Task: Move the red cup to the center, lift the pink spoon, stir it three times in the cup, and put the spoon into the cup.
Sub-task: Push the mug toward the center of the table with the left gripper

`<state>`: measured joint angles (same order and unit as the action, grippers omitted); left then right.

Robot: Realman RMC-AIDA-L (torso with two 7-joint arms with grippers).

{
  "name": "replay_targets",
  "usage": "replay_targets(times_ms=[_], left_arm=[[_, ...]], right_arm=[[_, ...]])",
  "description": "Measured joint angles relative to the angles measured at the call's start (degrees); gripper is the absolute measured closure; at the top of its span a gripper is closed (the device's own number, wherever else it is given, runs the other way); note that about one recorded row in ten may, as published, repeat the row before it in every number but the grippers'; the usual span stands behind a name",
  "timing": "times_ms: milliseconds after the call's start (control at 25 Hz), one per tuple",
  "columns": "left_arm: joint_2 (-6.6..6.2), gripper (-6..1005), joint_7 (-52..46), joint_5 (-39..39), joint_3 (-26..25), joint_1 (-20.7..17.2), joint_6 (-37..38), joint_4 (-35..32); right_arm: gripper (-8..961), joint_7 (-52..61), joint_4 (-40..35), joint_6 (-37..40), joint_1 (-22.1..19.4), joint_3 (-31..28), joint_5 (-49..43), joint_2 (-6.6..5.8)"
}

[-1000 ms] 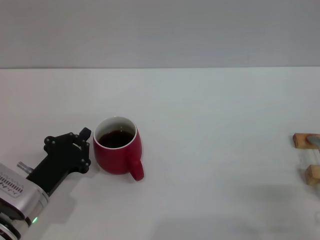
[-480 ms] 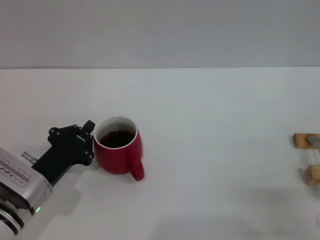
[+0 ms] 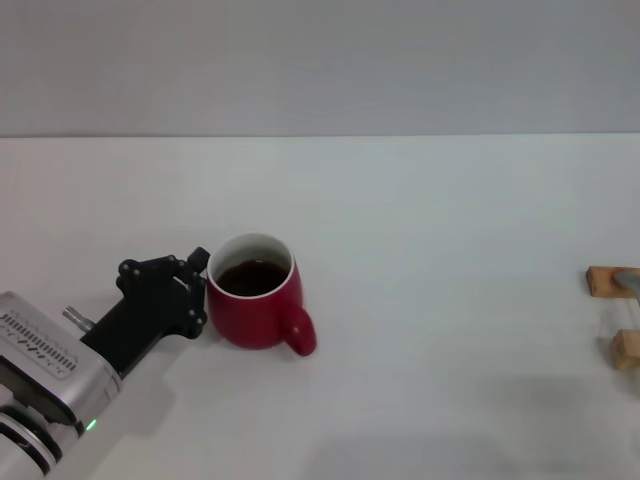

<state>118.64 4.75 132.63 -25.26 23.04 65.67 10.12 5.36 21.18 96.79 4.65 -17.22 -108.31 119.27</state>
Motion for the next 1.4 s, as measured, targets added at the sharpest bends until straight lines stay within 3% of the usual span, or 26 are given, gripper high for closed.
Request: replay_targets(times_ms=[480,1400], left_arm=[[0.08,1000,-0.3,0.0,3.2,-0.6,-0.1,2.4],[0.02,1001,0.0,-0.1,2.4,1.0,-0.5,1.8]], right_arm=[[237,0.0,0.0,0.5,0.0,0.5,-0.2,0.0],[237,0.1,0.0,0.6,0.0,0.6,0.0,0.0]])
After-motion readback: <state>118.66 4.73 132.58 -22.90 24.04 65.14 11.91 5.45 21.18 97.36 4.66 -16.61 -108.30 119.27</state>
